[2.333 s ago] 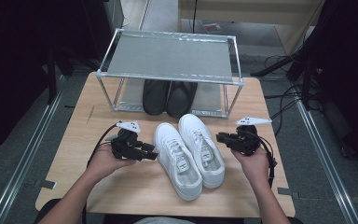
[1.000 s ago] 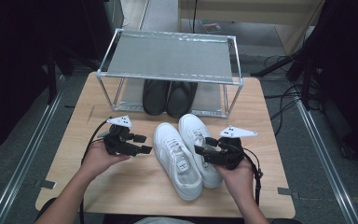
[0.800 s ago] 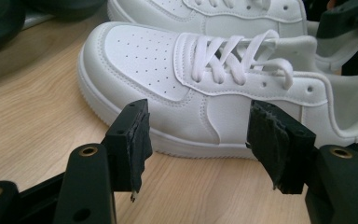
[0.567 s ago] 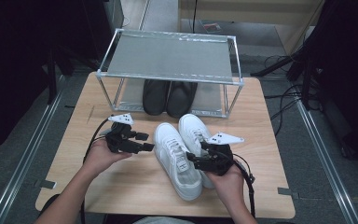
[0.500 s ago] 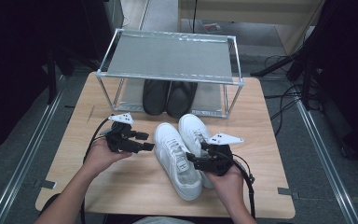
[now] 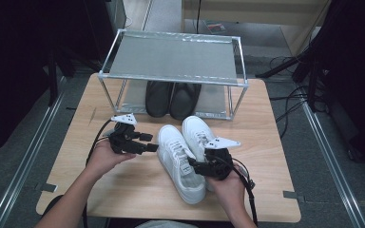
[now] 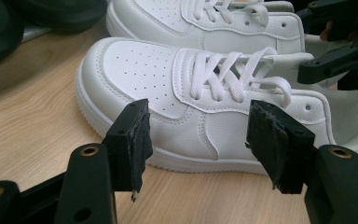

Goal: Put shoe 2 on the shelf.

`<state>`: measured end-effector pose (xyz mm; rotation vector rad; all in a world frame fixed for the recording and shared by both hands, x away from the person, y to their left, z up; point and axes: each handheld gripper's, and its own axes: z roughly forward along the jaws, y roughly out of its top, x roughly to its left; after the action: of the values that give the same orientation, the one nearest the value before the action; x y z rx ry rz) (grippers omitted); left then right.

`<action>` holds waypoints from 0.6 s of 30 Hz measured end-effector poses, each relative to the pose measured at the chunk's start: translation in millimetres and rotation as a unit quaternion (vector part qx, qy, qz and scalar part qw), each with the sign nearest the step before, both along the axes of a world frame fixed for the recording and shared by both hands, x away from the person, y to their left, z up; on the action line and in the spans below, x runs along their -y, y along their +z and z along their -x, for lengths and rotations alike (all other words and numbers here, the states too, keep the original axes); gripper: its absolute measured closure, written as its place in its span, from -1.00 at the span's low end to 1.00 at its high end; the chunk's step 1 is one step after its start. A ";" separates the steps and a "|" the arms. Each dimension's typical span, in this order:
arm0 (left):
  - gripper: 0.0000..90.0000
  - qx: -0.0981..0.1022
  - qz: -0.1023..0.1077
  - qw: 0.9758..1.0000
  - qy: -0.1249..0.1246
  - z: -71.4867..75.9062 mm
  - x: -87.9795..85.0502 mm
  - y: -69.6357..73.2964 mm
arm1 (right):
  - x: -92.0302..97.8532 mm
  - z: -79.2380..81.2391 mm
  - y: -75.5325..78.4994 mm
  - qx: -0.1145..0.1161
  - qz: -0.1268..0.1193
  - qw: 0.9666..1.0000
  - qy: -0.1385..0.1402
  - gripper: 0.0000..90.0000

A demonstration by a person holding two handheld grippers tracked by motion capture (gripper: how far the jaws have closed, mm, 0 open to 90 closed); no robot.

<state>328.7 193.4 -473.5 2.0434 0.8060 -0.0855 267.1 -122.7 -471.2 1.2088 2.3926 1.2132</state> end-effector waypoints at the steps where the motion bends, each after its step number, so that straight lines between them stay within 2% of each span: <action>1: -0.11 0.001 -0.001 1.000 0.002 -0.2 -1.0 0.4 | 0.0 -1.4 1.8 -0.009 -0.006 1.000 -0.005 -0.11; 3: -0.11 0.001 0.002 1.000 0.004 -0.4 -2.1 0.5 | -2.4 -1.6 1.9 -0.009 -0.002 1.000 -0.012 -0.11; 7: -0.11 -0.001 0.001 1.000 0.003 -0.9 -2.7 0.3 | -11.6 4.9 -1.4 0.024 0.034 0.999 -0.020 -0.12; 10: -0.11 0.000 0.001 1.000 0.002 -0.2 -1.4 0.3 | -12.3 7.3 -4.7 0.037 0.038 0.998 -0.026 0.02; 15: -0.11 0.000 0.001 1.000 0.002 0.3 -1.4 0.7 | -9.2 5.6 -5.5 0.041 0.034 0.998 -0.020 0.20; 18: -0.10 -0.001 0.006 1.000 0.002 -0.2 -1.5 0.7 | -9.7 8.6 -5.9 0.056 0.037 0.997 -0.027 0.48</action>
<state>328.9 194.9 -472.8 2.0312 0.8082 -0.0908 258.5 -113.1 -477.2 1.1442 2.2873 1.1360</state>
